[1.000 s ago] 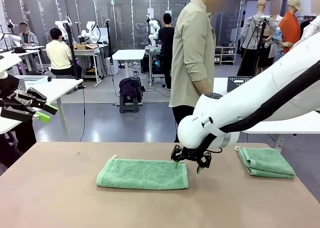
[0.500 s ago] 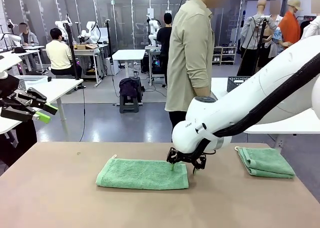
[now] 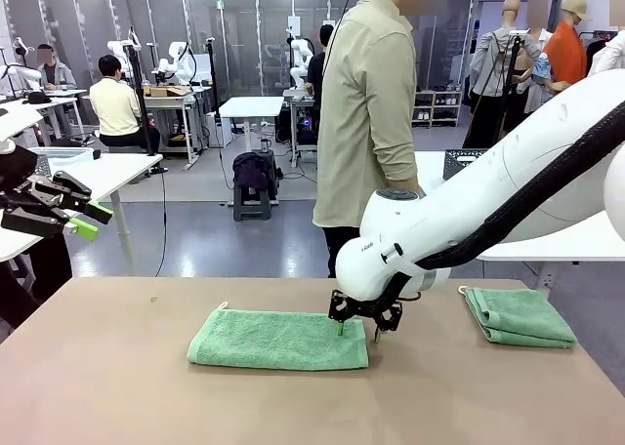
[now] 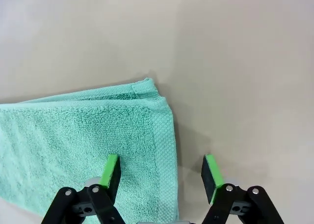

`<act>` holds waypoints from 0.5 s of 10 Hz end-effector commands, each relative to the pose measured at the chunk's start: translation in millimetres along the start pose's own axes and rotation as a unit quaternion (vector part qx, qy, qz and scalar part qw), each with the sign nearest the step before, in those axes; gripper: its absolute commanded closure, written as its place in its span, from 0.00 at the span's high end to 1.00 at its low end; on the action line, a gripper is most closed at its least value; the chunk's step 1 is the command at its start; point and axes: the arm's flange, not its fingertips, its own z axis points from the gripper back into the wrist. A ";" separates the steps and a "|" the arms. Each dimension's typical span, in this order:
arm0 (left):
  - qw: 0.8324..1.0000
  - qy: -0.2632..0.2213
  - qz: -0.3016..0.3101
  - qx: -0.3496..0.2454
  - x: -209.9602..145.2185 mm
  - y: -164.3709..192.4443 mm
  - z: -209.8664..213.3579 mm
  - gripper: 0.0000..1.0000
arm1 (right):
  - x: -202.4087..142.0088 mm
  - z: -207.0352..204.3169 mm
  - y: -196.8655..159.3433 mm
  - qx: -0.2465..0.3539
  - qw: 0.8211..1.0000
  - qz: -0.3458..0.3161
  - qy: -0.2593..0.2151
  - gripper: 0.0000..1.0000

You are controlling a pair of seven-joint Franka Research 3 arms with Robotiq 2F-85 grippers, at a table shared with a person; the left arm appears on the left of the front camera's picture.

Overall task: Fold the towels and place them in the basket.
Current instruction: When a person lays out a Towel with hook on the table, fold it in half twice.

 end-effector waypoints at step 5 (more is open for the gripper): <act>1.000 -0.005 -0.004 0.003 1.6 0.1 -0.2 0.50 | -2.0 -2.8 11.2 -0.020 1.000 -0.014 -0.001 0.71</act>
